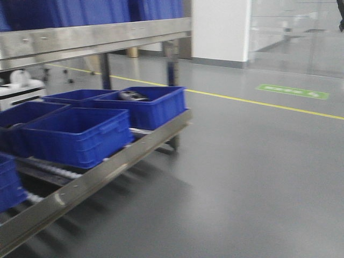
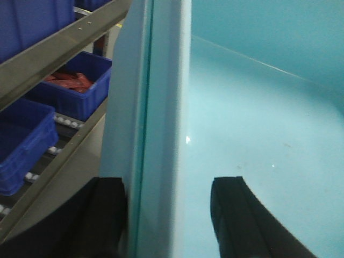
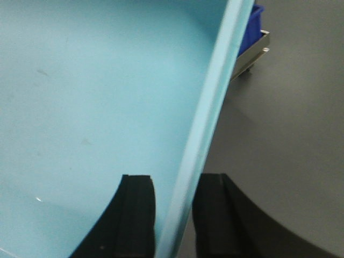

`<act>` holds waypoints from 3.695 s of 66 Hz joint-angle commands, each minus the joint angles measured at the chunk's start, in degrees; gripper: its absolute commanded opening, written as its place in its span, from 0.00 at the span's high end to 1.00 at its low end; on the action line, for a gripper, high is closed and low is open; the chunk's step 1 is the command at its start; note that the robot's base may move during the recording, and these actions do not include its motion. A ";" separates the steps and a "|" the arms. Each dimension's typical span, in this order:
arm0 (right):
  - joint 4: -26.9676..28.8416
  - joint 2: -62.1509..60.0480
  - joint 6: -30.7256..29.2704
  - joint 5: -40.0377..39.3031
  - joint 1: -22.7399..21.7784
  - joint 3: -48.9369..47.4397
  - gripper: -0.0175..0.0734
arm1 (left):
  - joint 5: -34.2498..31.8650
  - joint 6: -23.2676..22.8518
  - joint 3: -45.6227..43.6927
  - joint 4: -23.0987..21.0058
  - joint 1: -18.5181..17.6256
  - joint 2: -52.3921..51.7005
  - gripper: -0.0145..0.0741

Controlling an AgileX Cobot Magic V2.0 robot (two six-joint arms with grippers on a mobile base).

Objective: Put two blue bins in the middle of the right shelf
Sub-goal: 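Turn the base and approach the blue-bin shelf holding the teal bin, then raise the teal bin with both grippers above the upper shelf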

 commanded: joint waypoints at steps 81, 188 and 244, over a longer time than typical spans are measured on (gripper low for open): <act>4.23 -1.08 -2.03 -5.27 0.67 -0.90 0.98 | -3.20 1.30 -1.01 -4.49 -0.56 -0.86 0.96; 4.23 -1.08 -2.03 -5.27 0.67 -0.90 0.98 | -3.20 1.30 -1.01 -4.49 -0.56 -0.86 0.96; 4.23 -1.08 -2.03 -5.27 0.67 -0.90 0.98 | -3.20 1.30 -1.01 -4.49 -0.56 -0.86 0.96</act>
